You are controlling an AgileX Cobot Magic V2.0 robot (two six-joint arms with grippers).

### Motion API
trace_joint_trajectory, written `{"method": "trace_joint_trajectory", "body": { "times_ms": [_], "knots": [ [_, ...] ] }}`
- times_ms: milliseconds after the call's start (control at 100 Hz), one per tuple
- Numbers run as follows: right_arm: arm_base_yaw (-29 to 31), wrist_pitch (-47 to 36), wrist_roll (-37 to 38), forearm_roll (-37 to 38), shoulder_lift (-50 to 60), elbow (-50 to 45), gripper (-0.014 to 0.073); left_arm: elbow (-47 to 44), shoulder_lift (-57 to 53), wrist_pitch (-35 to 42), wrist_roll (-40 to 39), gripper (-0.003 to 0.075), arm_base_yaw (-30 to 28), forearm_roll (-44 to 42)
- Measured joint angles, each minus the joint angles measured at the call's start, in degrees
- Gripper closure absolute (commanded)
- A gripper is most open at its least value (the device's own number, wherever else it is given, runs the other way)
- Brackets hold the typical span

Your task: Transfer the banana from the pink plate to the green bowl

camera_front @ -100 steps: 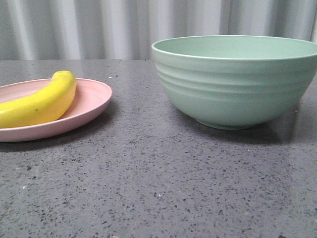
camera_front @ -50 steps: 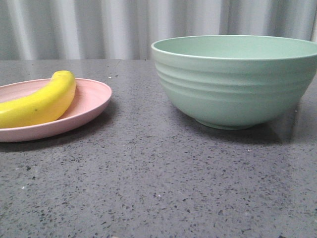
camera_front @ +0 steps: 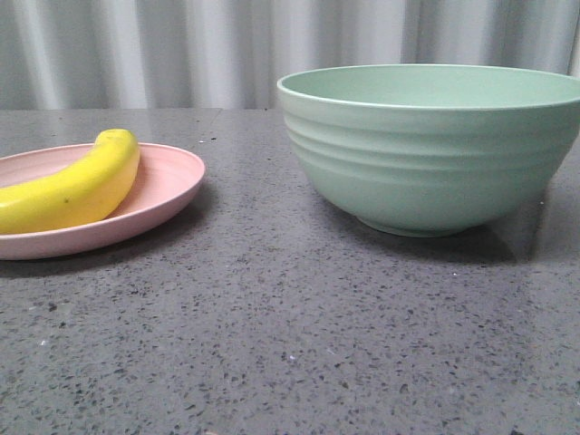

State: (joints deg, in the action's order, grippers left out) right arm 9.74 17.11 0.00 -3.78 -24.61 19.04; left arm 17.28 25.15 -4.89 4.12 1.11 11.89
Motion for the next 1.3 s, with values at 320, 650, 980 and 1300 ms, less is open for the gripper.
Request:
{"method": "trace_joint_trajectory", "body": {
  "times_ms": [320,650,980,1300],
  "knots": [
    [0.0,-0.1,0.0,0.0,-0.9,-0.5,0.0657,0.0,6.7,9.6,-0.4,0.0346,0.0,0.1],
    [0.0,-0.2,0.0,0.0,-0.9,-0.5,0.0657,8.6,14.0,3.6,-0.4,0.0354,10.8,0.1],
    [0.0,-0.5,0.0,0.0,-0.9,-0.5,0.0657,20.0,25.8,-12.2,-0.4,0.0278,23.4,0.1],
    [0.0,-0.5,0.0,0.0,-0.9,-0.5,0.0657,26.7,38.7,-25.4,-0.4,0.0279,25.8,0.0]
  ]
}}
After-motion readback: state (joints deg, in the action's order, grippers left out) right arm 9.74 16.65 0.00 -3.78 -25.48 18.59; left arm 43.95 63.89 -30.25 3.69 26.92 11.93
